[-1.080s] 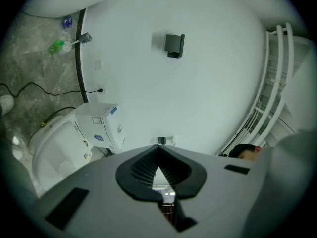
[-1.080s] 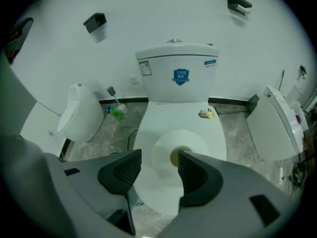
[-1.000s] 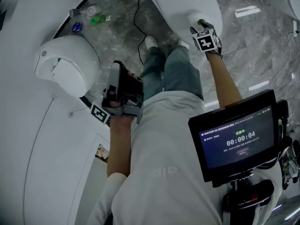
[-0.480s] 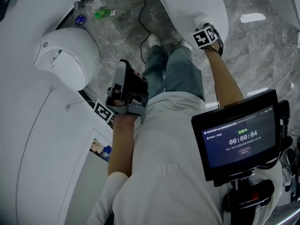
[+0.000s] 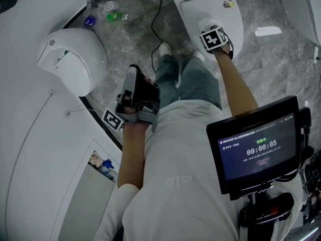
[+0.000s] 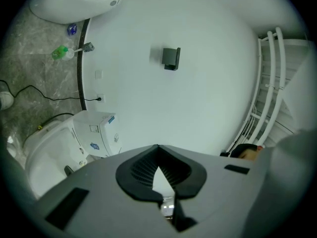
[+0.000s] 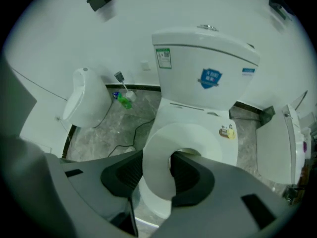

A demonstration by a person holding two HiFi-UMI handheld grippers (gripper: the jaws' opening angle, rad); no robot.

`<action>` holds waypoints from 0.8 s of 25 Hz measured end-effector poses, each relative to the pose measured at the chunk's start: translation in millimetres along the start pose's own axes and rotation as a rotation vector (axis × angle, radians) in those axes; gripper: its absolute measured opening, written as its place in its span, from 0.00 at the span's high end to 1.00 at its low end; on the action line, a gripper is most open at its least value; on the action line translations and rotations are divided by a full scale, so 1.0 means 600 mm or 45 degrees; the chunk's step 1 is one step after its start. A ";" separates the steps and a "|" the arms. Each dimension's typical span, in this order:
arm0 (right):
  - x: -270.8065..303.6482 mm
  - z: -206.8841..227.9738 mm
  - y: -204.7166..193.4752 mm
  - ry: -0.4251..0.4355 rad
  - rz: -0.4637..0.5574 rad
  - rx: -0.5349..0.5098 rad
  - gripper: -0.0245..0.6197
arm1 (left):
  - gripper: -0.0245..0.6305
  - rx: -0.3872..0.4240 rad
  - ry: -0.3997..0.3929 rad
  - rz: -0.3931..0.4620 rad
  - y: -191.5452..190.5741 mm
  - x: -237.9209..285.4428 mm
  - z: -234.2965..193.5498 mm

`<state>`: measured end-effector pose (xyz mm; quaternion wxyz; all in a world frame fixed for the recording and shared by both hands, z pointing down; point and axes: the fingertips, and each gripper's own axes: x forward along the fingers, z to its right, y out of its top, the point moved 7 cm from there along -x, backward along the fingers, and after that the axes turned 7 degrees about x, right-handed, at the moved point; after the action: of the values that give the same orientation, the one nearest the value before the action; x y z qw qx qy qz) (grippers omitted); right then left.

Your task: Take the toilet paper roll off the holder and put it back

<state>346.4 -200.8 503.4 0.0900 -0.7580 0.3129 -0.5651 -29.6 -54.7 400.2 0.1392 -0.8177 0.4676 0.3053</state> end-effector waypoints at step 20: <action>-0.241 -0.204 0.119 1.030 0.624 0.543 0.70 | 0.96 0.067 0.171 -0.011 0.045 -0.057 -0.011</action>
<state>183.9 -147.1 394.9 0.2441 -0.3481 0.3688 -0.8266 -63.0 -49.2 428.2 0.1302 -0.8345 0.4802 0.2369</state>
